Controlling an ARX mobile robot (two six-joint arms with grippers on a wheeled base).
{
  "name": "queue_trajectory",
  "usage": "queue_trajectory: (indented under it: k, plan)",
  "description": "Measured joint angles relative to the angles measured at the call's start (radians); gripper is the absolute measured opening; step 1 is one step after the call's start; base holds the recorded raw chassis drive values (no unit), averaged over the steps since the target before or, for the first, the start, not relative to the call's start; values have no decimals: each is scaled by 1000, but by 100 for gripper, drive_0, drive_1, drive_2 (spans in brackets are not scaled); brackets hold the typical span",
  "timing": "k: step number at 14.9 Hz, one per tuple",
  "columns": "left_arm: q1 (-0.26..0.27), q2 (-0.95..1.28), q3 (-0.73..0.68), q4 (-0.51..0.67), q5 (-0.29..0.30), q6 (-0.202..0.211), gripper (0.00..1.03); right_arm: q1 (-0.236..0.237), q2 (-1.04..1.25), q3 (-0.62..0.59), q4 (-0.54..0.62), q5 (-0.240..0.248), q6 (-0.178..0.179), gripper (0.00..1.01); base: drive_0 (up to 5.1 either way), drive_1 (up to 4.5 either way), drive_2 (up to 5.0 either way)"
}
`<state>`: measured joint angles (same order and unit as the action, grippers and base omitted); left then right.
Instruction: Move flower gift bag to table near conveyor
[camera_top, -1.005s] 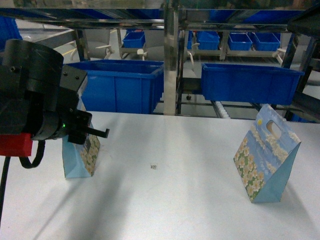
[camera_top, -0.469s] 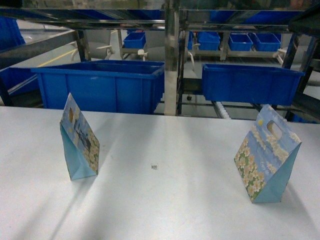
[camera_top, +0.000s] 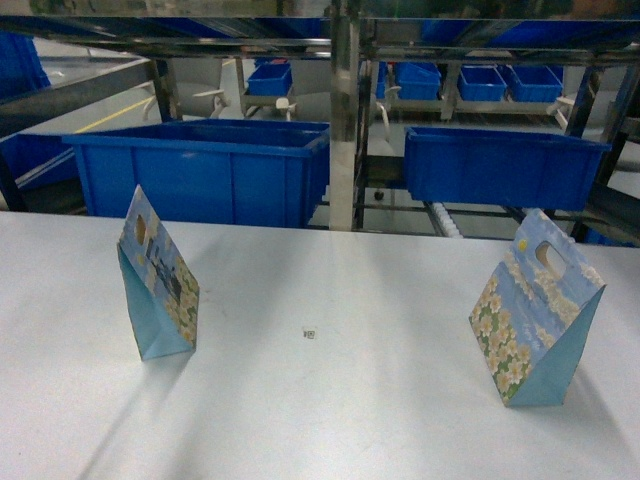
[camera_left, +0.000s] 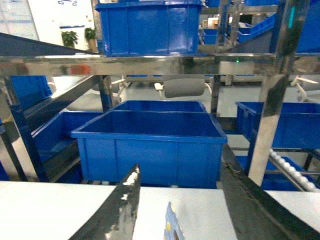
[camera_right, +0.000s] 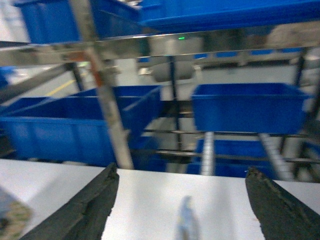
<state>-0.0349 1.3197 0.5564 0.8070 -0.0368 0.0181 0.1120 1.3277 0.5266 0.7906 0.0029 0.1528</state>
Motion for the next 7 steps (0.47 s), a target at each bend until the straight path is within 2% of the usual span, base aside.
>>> queue_trajectory:
  k: [1, 2, 3, 4, 5, 6, 7]
  plan:
    - [23, -29, -52, 11, 32, -4, 37, -12, -34, -60, 34, 68, -56, 65, 0, 0, 0]
    - [39, -64, -143, 18, 31, -12, 21, -32, -86, -129, 53, 82, -103, 51, 0, 0, 0]
    - [37, -110, -206, 31, 34, -12, 7, -36, -137, -191, 61, 73, -127, 34, 0, 0, 0]
    - [33, -151, -239, 36, 37, -13, 2, -37, -172, -231, 62, 63, -135, 23, 0, 0, 0]
    - [33, -192, -274, 40, 37, -15, 2, -44, -209, -265, 61, 55, -143, 12, 0, 0, 0]
    - [35, -238, -317, 32, 35, -15, 2, -99, -259, -306, 51, 2, -149, 2, 0, 0, 0]
    - [35, -275, -353, 21, 36, -15, 2, -119, -300, -336, 37, 7, -150, 2, 0, 0, 0]
